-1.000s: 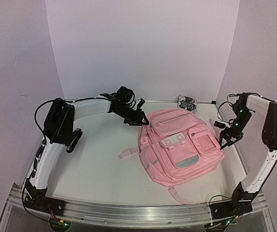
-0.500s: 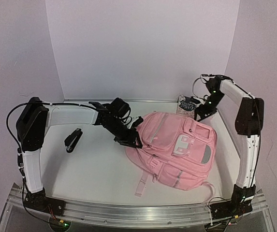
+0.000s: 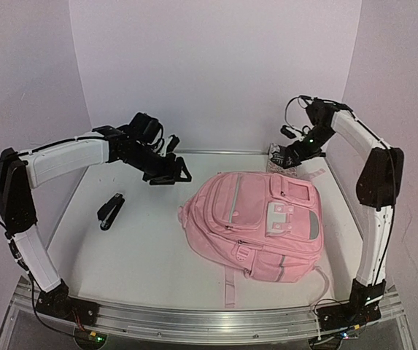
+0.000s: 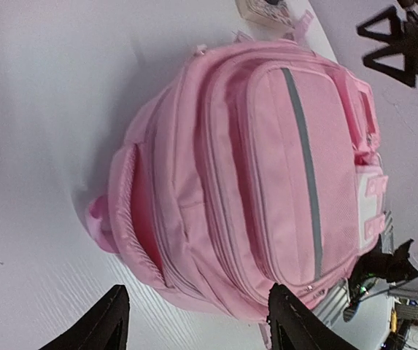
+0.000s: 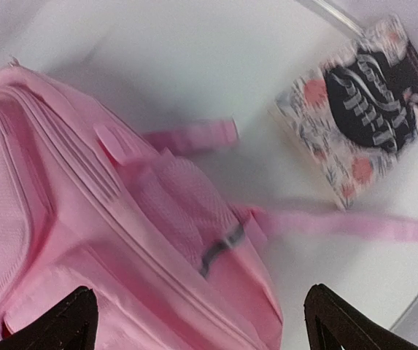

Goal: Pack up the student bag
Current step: Adjust the student bag at the center of the board.

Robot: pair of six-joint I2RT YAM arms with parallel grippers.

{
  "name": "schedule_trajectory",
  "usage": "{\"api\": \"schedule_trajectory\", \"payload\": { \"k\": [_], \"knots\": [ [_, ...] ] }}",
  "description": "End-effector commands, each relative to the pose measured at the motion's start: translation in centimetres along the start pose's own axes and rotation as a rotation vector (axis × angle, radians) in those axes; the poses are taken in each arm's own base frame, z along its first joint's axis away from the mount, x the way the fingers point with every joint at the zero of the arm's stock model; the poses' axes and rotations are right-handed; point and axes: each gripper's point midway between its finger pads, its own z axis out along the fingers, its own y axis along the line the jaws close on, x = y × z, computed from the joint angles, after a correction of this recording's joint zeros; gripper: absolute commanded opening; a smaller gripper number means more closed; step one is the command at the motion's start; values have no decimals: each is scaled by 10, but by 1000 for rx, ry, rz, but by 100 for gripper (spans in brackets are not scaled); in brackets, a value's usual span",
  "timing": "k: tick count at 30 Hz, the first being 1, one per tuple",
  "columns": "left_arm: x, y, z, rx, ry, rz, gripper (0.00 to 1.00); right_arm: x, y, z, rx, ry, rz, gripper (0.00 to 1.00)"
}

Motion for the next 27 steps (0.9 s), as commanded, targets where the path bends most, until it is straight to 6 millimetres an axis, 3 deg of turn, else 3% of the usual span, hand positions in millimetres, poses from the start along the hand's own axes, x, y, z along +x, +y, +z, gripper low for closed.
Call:
{"api": "schedule_trajectory", "payload": {
  "k": [1, 4, 8, 11, 13, 17, 22, 27],
  "knots": [
    [-20, 24, 20, -140, 1, 15, 65, 43, -9, -39, 15, 41, 108, 98],
    [-28, 31, 38, -151, 30, 32, 65, 80, 13, -43, -55, 129, 92, 98],
    [-25, 22, 62, -70, 101, 75, 60, 125, 46, -39, -166, 237, 84, 98],
    [-14, 7, 71, 27, 131, 102, 55, 142, 59, -28, -219, 290, 92, 98],
    [4, -6, 74, 85, 164, 136, 52, 142, 60, -16, -236, 299, 103, 97],
    [42, -29, 79, 149, 243, 191, 47, 115, 47, 12, -230, 260, 120, 95],
    [88, -51, 85, 192, 327, 197, 37, 52, 31, 34, -201, 165, 75, 95],
    [102, -70, 82, 236, 321, 179, 34, 1, 31, 61, -167, 90, 16, 95]
  ]
}}
